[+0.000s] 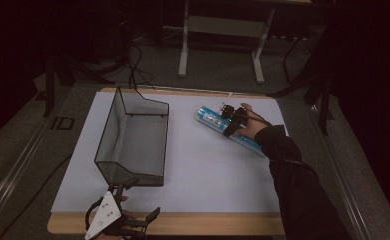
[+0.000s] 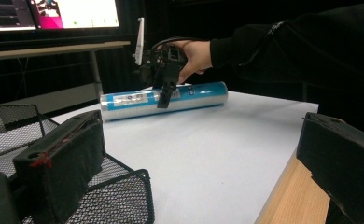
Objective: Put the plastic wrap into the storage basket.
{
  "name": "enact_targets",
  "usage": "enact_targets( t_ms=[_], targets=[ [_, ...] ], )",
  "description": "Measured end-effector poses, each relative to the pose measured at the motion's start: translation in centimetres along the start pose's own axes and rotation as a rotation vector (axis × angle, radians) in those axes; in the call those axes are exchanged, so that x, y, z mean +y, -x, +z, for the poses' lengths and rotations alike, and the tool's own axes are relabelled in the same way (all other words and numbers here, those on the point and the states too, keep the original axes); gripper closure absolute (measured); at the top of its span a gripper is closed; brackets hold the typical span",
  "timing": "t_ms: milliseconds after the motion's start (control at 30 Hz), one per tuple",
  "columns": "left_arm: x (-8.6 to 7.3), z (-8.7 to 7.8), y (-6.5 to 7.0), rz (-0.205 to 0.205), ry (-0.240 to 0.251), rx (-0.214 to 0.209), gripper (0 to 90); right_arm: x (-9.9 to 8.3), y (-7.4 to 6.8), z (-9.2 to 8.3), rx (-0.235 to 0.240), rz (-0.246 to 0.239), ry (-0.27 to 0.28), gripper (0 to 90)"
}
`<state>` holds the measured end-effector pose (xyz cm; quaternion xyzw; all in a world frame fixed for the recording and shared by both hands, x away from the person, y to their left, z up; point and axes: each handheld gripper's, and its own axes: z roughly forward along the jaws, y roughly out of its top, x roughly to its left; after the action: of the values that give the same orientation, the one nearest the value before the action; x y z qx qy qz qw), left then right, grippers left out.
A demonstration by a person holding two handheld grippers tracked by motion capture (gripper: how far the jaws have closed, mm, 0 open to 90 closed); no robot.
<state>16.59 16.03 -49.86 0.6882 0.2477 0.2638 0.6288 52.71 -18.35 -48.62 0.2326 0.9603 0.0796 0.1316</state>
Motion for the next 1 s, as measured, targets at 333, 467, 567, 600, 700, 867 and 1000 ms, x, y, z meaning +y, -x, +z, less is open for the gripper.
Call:
enact_targets(
  t_ms=[333, 467, 567, 600, 700, 867, 1000],
  targets=[
    [0.0, 0.0, 0.1, 0.001, 0.002, -0.003, 1.7, -1.4, 1.3, -2.1, 0.025, 0.033, -0.021, 12.1],
    [0.0, 0.1, 0.0, -0.001, -0.002, -0.006, 1.7, -1.7, 0.9, -0.9, 0.034, 0.030, -0.063, 12.0],
    [0.0, 0.1, 0.0, -0.002, -0.002, -0.006, 1.7, -1.5, 0.8, -0.1, 0.009, 0.025, -0.073, 19.0],
    [0.0, 0.1, 0.0, -0.003, -0.002, -0.007, 1.7, -1.5, 0.8, 0.1, 0.014, 0.030, -0.071, 19.8],
    [-0.1, 0.1, 0.0, -0.007, 0.000, -0.008, 1.7, -1.5, 1.1, 0.7, 0.027, 0.046, -0.079, 24.6],
    [-0.1, 0.2, 0.0, -0.007, -0.004, -0.012, 1.7, -1.5, 1.5, 0.9, 0.025, 0.032, -0.086, 30.8],
    [-0.1, 0.2, 0.0, -0.008, -0.005, -0.015, 1.7, -1.6, 2.3, 1.1, 0.071, 0.060, -0.079, 31.1]
  ],
)
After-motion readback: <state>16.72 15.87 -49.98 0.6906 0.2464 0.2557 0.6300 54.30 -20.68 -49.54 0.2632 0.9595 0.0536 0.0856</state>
